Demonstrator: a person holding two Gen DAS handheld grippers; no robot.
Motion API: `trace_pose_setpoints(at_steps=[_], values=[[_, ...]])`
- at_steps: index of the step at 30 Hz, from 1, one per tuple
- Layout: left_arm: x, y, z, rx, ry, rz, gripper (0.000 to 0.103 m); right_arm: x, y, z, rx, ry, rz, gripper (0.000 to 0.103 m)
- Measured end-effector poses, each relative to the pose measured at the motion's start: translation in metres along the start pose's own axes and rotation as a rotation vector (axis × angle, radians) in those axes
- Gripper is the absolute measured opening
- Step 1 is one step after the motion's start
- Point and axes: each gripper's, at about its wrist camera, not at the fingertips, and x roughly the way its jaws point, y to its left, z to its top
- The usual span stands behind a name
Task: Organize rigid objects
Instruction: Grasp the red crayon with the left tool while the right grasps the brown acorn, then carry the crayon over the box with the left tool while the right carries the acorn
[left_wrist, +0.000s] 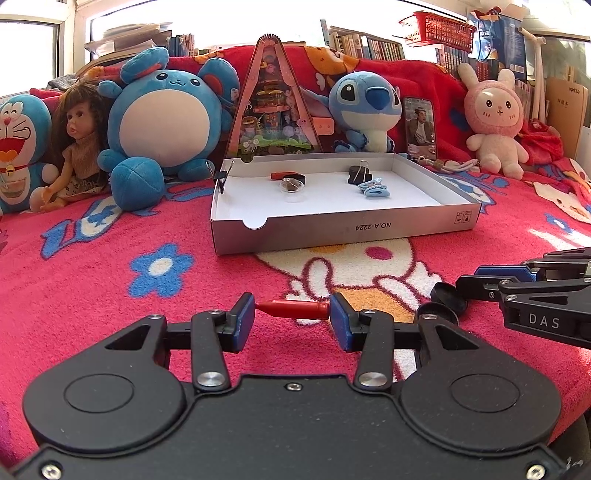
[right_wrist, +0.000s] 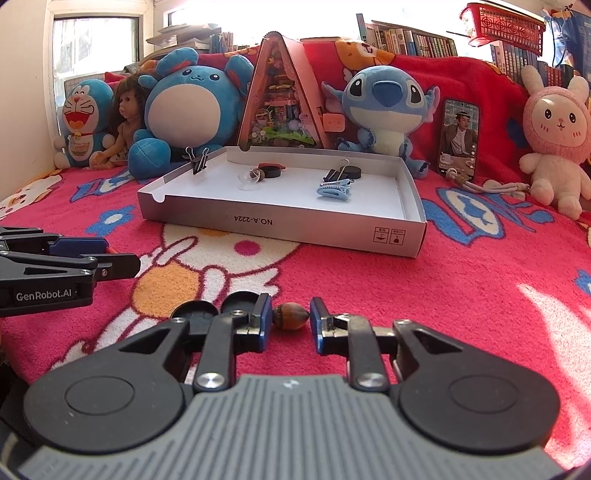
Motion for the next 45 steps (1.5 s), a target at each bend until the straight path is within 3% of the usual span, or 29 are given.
trace_pose_setpoints(at_steps=[6,9,21,35,45], values=[[0.002,0.000,0.001,-0.017,0.008,-0.002,0.042,0.005,-0.004,-0.002,0.040,0.019,0.007,0.035],[0.001,0.001,0.003,-0.024,0.005,-0.003,0.042,0.005,-0.006,-0.001,0.063,0.016,0.009,0.027],[0.002,0.001,0.021,-0.050,-0.027,-0.019,0.042,-0.005,-0.008,0.010,0.053,-0.034,-0.014,0.027],[0.026,-0.003,0.082,-0.092,-0.060,-0.086,0.042,0.001,-0.014,0.051,0.032,-0.116,-0.056,0.027],[0.066,0.005,0.113,-0.141,-0.046,-0.084,0.042,0.027,-0.024,0.071,0.049,-0.113,-0.066,0.027]])
